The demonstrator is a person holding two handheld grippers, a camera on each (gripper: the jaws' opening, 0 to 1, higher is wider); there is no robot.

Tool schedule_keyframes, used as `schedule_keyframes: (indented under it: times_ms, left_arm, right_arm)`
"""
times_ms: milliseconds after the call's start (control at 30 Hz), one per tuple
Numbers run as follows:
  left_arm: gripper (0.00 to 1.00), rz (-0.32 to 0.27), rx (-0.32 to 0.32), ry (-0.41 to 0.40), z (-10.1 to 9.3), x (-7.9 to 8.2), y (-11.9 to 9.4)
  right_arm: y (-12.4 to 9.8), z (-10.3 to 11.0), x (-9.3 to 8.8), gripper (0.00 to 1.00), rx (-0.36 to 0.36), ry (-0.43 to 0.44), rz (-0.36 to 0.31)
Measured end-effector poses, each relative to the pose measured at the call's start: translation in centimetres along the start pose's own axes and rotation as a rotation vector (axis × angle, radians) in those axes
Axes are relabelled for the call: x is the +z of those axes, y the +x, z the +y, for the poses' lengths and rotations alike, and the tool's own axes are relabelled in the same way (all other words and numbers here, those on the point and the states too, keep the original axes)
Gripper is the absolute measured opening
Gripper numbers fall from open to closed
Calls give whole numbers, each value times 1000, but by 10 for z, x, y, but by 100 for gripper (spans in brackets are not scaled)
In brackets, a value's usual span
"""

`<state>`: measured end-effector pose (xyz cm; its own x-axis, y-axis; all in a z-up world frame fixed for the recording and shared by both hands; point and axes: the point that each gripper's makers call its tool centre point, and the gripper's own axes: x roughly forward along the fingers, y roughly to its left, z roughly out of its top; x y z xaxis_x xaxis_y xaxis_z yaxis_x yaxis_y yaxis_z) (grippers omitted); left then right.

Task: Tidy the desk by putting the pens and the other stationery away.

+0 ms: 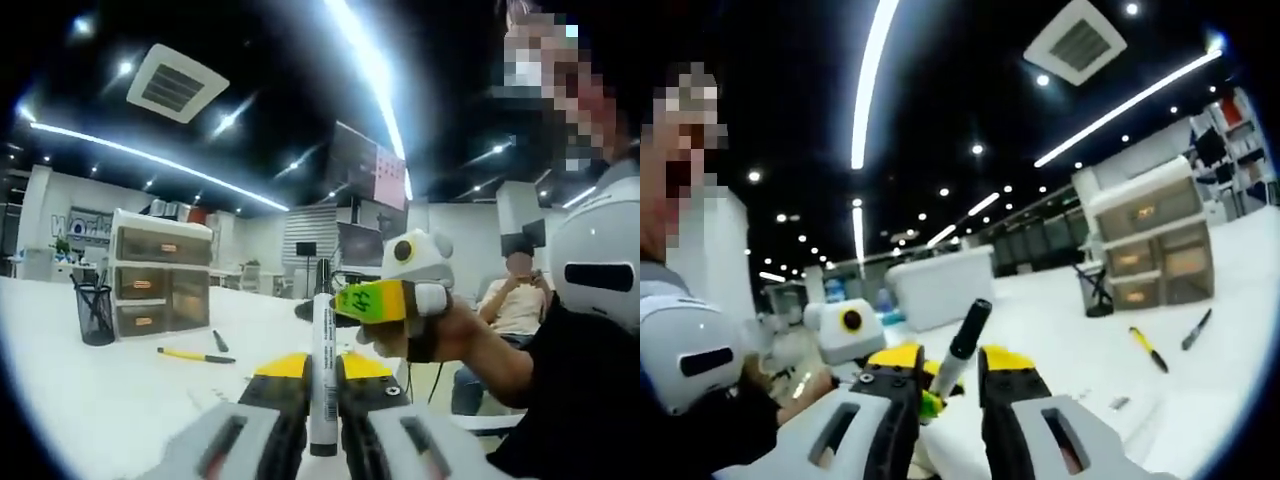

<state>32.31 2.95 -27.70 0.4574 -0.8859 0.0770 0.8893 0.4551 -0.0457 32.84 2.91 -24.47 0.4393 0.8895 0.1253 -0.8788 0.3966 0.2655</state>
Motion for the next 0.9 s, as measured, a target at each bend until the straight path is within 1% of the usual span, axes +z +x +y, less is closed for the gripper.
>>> schedule_keyframes:
  times_ms: [167,500,733,900]
  left_arm:
    - [10,-1,-2,-1,-1,-2,-1]
    - [10,18,0,4,-2,-6,1]
    - [10,37,-7,10,-3,-10,6]
    - [10,38,-10,11,-3,-10,9]
  right_arm:
    - [0,-2,-2,12,-12,-9,6]
    - [0,-1,-4,10,-13,-3,9]
    - [3,4,-2,9,-7,-37,12]
    - [5,8,0,8,-4,-65,9]
